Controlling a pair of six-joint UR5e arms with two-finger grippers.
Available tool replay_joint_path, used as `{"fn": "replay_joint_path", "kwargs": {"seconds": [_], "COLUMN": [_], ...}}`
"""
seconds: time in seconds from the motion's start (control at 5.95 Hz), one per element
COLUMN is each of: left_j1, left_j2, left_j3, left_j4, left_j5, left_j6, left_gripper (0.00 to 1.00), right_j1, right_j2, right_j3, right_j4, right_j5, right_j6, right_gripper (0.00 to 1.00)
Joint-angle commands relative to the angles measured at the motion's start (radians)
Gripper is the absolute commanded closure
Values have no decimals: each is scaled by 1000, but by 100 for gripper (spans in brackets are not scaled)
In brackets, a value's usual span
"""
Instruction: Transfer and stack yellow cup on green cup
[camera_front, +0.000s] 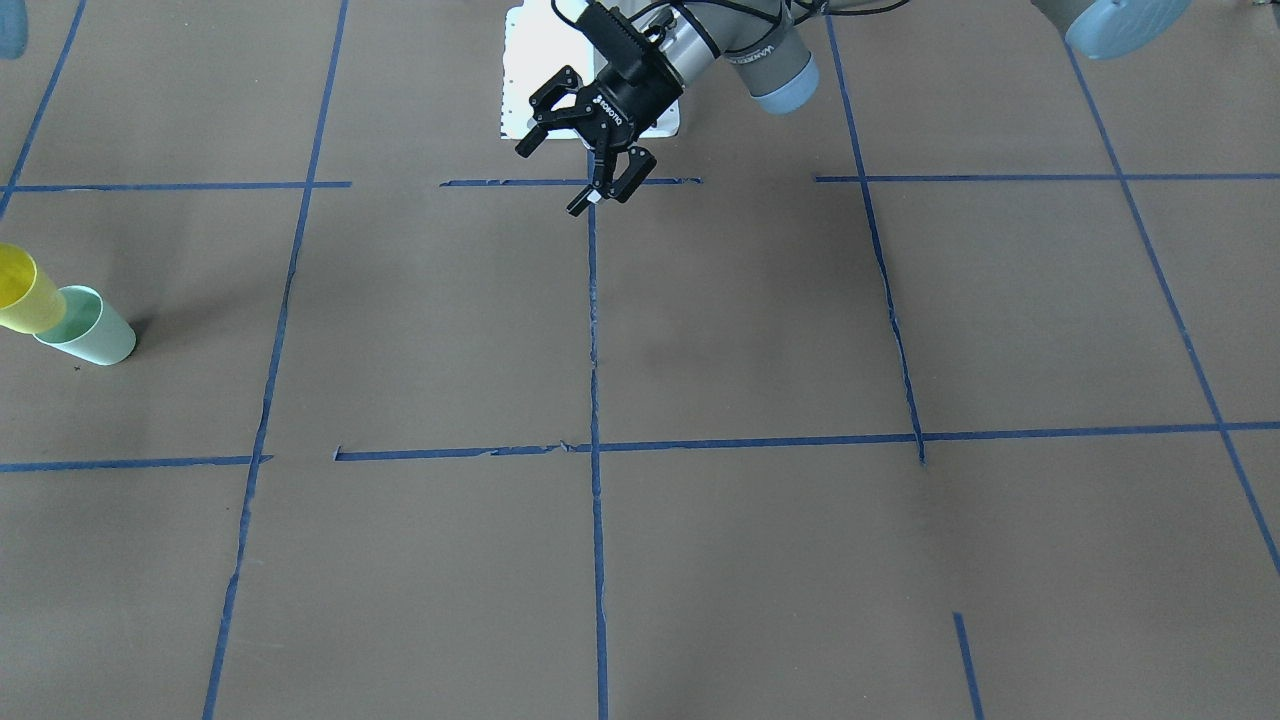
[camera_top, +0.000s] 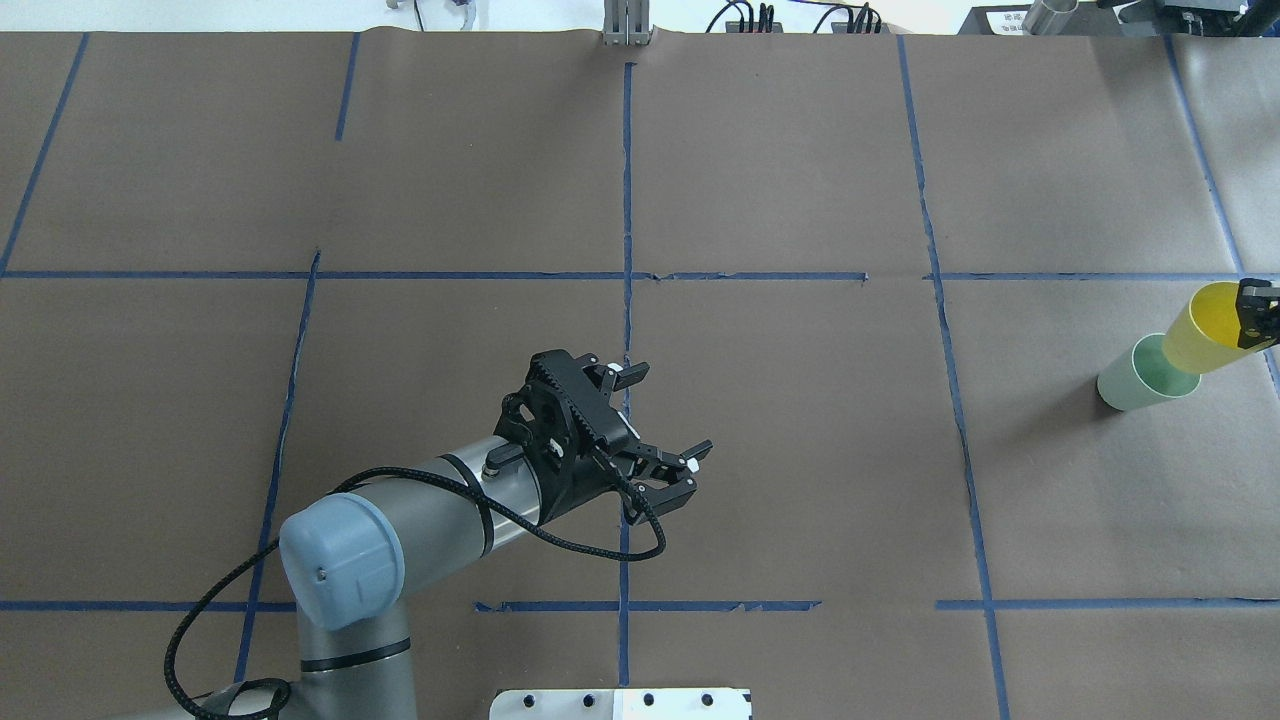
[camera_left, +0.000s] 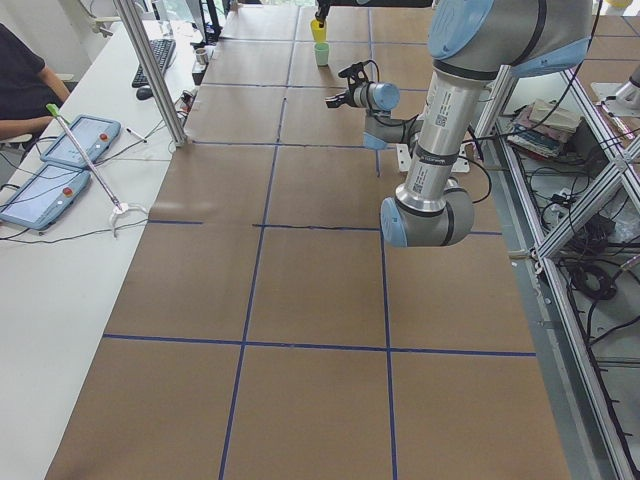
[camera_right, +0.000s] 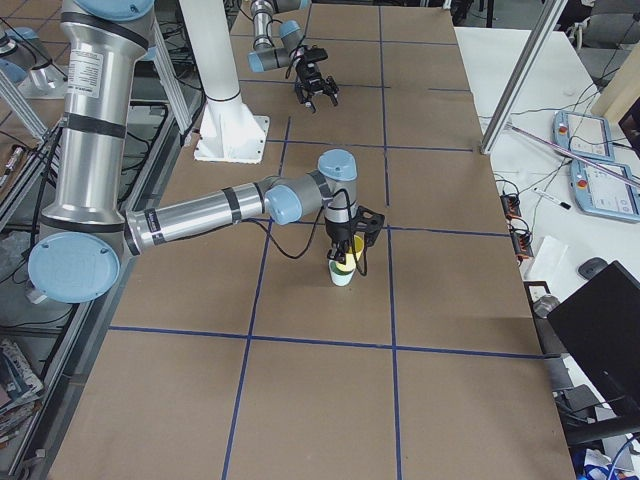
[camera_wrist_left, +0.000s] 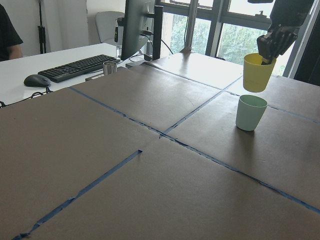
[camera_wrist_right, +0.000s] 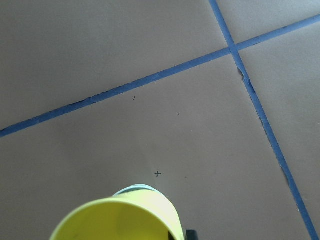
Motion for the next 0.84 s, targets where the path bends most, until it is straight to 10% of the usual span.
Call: {"fn": "replay_joint_path", "kwargs": {"seconds": [0.0, 0.17, 0.34, 0.67], "left_j1": [0, 0, 3, 6], "left_j2": [0, 0, 0, -1], "left_j3": [1, 1, 1, -1], "left_j4": [0, -2, -2, 4], "left_j5": [0, 0, 0, 0], "left_j6": [0, -2, 0, -18], "left_gripper": [1, 1, 1, 1], "right_j1": [-14, -17, -21, -20], "right_j2": [1, 1, 1, 1], "right_j3": [-4, -4, -6, -6], "right_j4": [0, 0, 2, 24], "right_j5": [6, 9, 12, 14], "right_j6": [-6, -6, -4, -10], "right_gripper": [97, 81, 1, 0]}}
